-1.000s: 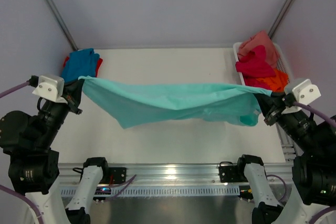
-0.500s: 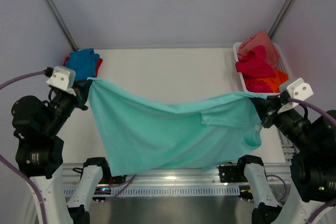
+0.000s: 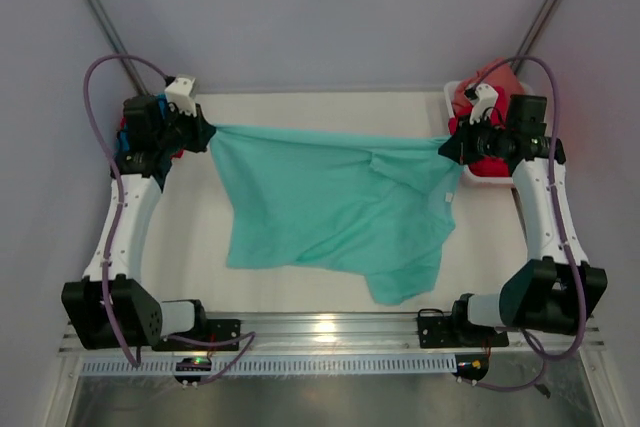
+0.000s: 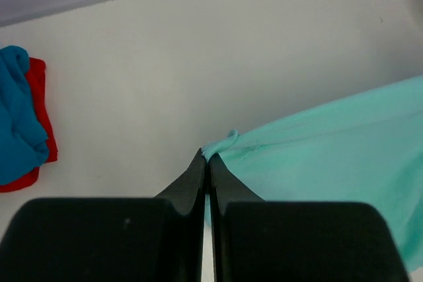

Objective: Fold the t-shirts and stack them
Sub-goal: Flatten the tshirt out

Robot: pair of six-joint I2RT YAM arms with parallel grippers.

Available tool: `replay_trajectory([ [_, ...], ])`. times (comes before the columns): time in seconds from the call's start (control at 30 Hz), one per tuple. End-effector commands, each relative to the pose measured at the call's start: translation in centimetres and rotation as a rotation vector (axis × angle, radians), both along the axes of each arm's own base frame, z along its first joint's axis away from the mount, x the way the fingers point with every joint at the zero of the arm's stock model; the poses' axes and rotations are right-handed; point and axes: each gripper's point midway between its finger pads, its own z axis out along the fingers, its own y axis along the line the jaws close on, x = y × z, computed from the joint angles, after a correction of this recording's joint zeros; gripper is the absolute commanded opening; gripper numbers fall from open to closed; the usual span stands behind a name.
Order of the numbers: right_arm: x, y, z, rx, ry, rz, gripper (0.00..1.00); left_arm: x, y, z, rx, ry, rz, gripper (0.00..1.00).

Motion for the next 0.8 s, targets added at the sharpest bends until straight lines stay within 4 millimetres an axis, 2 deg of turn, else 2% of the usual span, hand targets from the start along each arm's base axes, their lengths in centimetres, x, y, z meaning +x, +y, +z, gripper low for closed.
replay_trajectory([
  [0.0, 3.8, 0.0, -0.8, -0.073, -0.110, 0.105, 0.03, 4.2, 0.9, 1.5, 0.016, -0.150, 0.029, 0.00],
  [0.03, 4.8, -0.2, -1.4, -0.095, -0.114, 0.102, 0.03, 5.5, 1.0, -0.3, 0.016, -0.118, 0.035, 0.00],
  [0.07, 5.7, -0.4, -2.3, -0.110, -0.100, 0.080, 0.03, 6.3, 1.2, -0.9, 0.029, -0.118, 0.038, 0.00],
  [0.1, 7.2, -0.9, -4.0, -0.151, -0.076, 0.053, 0.03, 7.7, 1.3, -2.2, 0.033, -0.109, 0.047, 0.00],
  [0.17, 8.5, -1.2, -5.0, -0.192, -0.073, 0.040, 0.03, 9.3, 1.7, -3.0, 0.038, -0.100, 0.064, 0.00],
  [0.2, 9.7, -1.7, -6.3, -0.225, -0.061, 0.012, 0.03, 10.1, 1.8, -3.6, 0.033, -0.088, 0.072, 0.00],
  [0.3, 11.5, -0.9, -7.2, -0.242, -0.057, 0.025, 0.03, 12.7, 1.7, -6.4, 0.023, -0.023, 0.064, 0.00],
  [0.33, 12.2, -0.4, -8.9, -0.239, -0.022, 0.038, 0.03, 13.2, 1.7, -7.1, 0.031, -0.010, 0.067, 0.00],
  [0.37, 13.1, -0.3, -8.6, -0.234, -0.028, 0.038, 0.03, 14.3, 1.8, -8.5, 0.035, 0.015, 0.066, 0.00],
  [0.4, 13.6, -0.2, -9.2, -0.228, -0.013, 0.038, 0.03, 14.8, 1.8, -9.2, 0.051, 0.020, 0.063, 0.00],
  [0.43, 14.2, 0.0, -11.1, -0.225, 0.027, 0.045, 0.03, 15.3, 1.9, -9.9, 0.064, 0.032, 0.062, 0.00],
  [0.47, 15.2, 0.1, -10.8, -0.237, 0.017, 0.045, 0.03, 15.9, 2.2, -11.8, 0.078, 0.067, 0.065, 0.00],
  [0.5, 15.9, 0.0, -11.1, -0.250, 0.024, 0.038, 0.03, 16.8, 2.1, -11.3, 0.111, 0.045, 0.051, 0.00],
  [0.53, 16.4, -0.2, -11.5, -0.267, 0.030, 0.032, 0.03, 17.3, 2.4, -11.8, 0.138, 0.057, 0.054, 0.00],
  [0.57, 17.8, -0.4, -11.5, -0.295, 0.023, 0.019, 0.03, 17.5, 3.0, -12.8, 0.172, 0.085, 0.075, 0.00],
  [0.63, 19.8, -0.8, -10.3, -0.327, -0.024, -0.009, 0.03, 19.0, 3.2, -13.8, 0.205, 0.096, 0.078, 0.00],
  [0.67, 20.5, -1.2, -10.9, -0.354, -0.024, -0.034, 0.03, 19.3, 3.5, -14.3, 0.224, 0.112, 0.097, 0.01],
  [0.73, 22.5, -1.7, -9.7, -0.374, -0.087, -0.080, 0.03, 20.7, 3.8, -15.8, 0.252, 0.158, 0.115, 0.01],
  [0.77, 23.5, -2.1, -9.9, -0.400, -0.105, -0.110, 0.03, 20.2, 3.7, -17.4, 0.267, 0.230, 0.111, 0.01],
])
